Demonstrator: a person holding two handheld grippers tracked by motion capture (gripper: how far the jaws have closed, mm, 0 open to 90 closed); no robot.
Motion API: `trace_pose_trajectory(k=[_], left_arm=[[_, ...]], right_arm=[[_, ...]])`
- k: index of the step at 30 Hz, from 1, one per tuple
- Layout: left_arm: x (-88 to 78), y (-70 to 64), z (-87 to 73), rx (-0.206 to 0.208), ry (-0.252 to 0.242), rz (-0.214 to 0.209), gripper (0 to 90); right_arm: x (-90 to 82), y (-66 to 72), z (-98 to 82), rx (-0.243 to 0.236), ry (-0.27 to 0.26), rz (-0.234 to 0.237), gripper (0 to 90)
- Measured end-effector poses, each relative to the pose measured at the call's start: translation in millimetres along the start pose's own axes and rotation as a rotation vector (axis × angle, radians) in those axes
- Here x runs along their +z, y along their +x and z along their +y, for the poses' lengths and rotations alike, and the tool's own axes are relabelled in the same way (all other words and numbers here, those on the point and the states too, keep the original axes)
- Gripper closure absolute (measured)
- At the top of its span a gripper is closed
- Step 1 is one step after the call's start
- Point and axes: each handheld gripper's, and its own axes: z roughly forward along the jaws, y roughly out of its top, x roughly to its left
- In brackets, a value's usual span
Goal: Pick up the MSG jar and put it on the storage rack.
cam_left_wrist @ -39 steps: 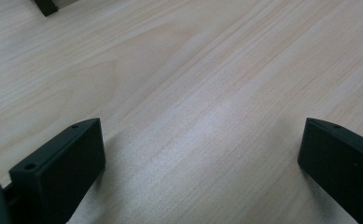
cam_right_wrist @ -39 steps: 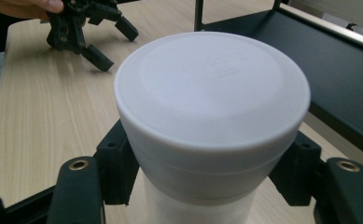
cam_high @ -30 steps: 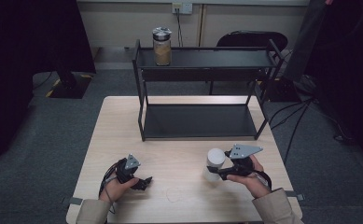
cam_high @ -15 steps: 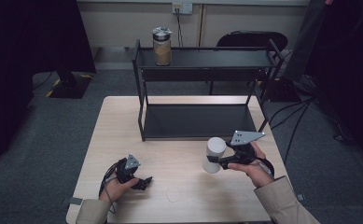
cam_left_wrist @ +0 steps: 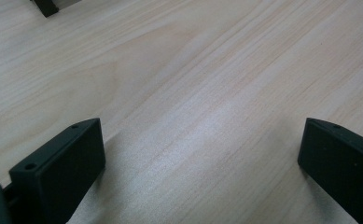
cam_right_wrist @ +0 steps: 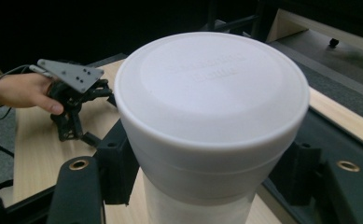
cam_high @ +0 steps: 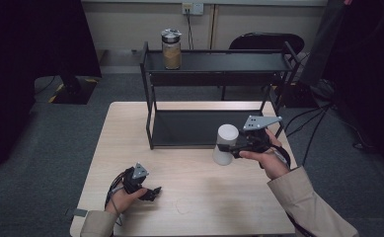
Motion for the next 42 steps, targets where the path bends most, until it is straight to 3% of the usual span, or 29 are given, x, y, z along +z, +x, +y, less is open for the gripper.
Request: trace_pose_trajectory(k=[17, 31, 42], left_arm=[[0.5, -0.1, 0.6, -0.002, 0.001, 0.001, 0.0], [1.1, -0.3, 0.8, -0.004, -0.001, 0.002, 0.0], [1.2, -0.4, 0.8, -0.005, -0.001, 0.002, 0.0]], right_arm=[[-9.3, -13.1, 49.4, 0.032, -0.031, -0.064, 35.1], [-19.2, -18.8, 102.0, 0.007, -0.019, -0.122, 35.0], [-19.3, -22.8, 134.3, 0.020, -0.042, -0.143, 35.1]])
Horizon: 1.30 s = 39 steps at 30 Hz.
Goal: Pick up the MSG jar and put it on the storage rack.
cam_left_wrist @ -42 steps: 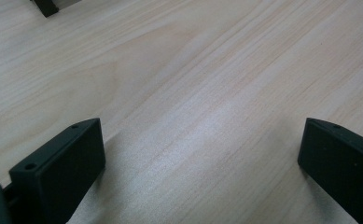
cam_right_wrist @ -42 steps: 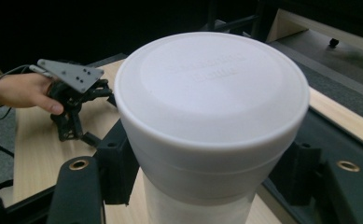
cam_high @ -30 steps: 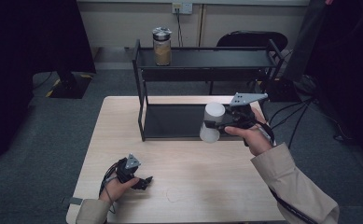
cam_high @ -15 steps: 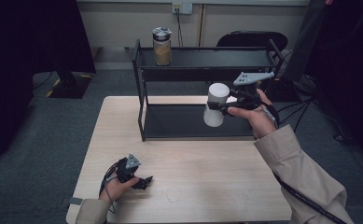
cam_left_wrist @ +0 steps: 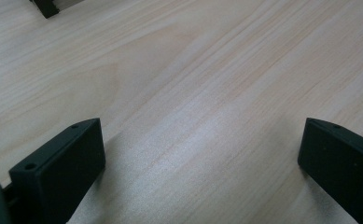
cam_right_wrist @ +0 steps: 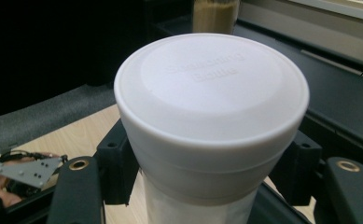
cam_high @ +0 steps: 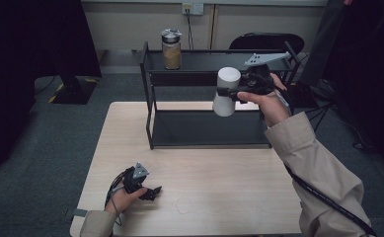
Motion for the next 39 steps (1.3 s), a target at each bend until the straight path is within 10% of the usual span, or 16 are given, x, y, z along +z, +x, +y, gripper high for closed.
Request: trace_pose_trajectory(k=[26, 39], left_arm=[[0.3, 0.0, -0.1, 0.000, -0.002, 0.000, 0.0], [0.1, 0.4, 0.3, 0.002, 0.001, -0.001, 0.0]], right_arm=[[9.7, -0.7, 92.9, -0.005, -0.002, -0.087, 35.1], [26.2, -13.4, 108.6, 0.018, 0.003, -0.111, 35.1]])
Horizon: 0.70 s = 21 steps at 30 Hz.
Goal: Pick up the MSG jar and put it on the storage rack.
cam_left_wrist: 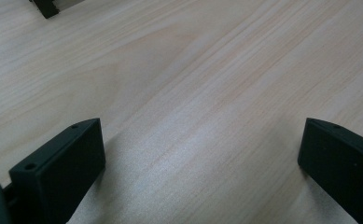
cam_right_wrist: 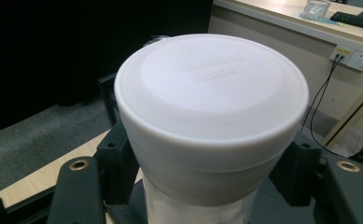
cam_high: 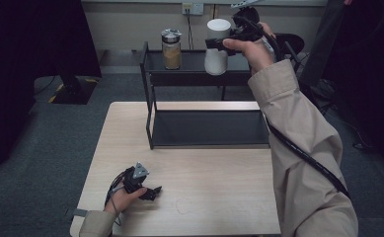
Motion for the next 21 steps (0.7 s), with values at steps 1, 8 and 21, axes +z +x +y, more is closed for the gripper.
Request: trace_pose_trajectory(k=[1, 8, 21], left_arm=[[0.0, 0.1, 0.0, 0.001, 0.000, 0.000, 0.0], [0.0, -0.1, 0.0, -0.001, 0.000, 0.000, 0.0], [0.0, 0.1, 0.1, 0.002, 0.001, 0.000, 0.0]], right_arm=[[2.6, -0.9, 0.7, 0.003, 0.005, -0.005, 35.1], [22.7, -12.0, -3.4, 0.029, -0.004, -0.030, 35.0], [53.6, -20.6, 0.1, 0.051, 0.019, -0.070, 35.0]])
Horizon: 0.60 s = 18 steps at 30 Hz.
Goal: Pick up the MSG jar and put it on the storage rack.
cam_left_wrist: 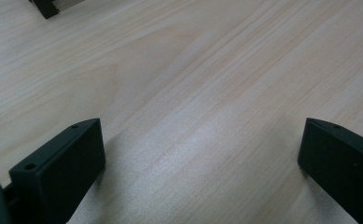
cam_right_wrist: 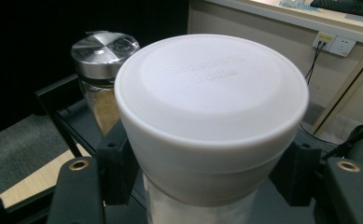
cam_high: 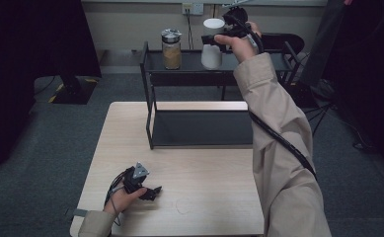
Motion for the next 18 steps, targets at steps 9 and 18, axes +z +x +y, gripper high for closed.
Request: trace_pose_trajectory(k=[9, 18], left_arm=[[0.0, 0.0, 0.0, 0.000, 0.000, 0.000, 0.0], [0.0, 0.0, 0.0, 0.000, 0.000, 0.000, 0.0]], right_arm=[[9.8, 0.2, -2.9, 0.007, 0.002, -0.025, 35.0], [15.2, 2.3, -7.0, 0.003, -0.001, -0.046, 34.8]])
